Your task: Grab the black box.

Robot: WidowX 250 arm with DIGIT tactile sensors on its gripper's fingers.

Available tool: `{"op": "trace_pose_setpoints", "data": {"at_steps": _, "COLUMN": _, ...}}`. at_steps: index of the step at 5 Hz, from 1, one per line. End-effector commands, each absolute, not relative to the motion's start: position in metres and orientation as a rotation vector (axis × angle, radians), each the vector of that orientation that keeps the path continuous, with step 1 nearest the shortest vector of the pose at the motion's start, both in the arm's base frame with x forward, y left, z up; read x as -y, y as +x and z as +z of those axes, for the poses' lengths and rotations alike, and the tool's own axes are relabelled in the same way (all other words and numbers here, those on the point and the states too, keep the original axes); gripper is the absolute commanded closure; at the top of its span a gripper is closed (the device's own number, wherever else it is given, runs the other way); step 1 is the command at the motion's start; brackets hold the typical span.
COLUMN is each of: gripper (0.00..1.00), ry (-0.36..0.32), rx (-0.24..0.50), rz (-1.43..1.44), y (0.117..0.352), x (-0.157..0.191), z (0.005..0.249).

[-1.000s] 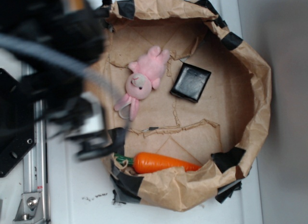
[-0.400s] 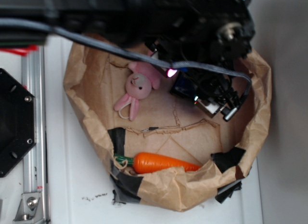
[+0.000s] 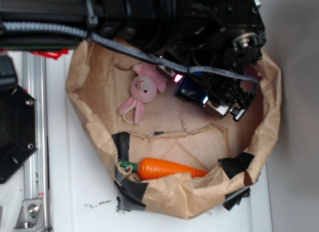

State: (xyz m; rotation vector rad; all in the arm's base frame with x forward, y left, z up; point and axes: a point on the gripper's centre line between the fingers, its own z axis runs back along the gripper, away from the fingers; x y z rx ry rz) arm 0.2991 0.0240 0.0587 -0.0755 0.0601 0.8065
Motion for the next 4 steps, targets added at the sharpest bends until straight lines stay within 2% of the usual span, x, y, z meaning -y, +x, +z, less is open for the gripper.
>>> {"op": "trace_pose_setpoints", "data": {"at_steps": 1, "gripper": 0.0, "ry": -0.097, "rx": 0.229, "rz": 0.759, "y": 0.276, "x": -0.043, "z": 0.047}}
{"op": "trace_pose_setpoints", "data": {"at_steps": 2, "gripper": 0.0, "ry": -0.116, "rx": 0.258, "rz": 0.768, "y": 0.277, "x": -0.05, "z": 0.026}}
{"op": "trace_pose_setpoints", "data": {"at_steps": 3, "gripper": 1.0, "ry": -0.129, "rx": 0.211, "rz": 0.754, "y": 0.279, "x": -0.045, "z": 0.012}}
{"op": "trace_pose_setpoints", "data": {"at_steps": 4, "gripper": 1.0, "ry": -0.14, "rx": 0.163, "rz": 0.741, "y": 0.285, "x": -0.045, "z": 0.011}}
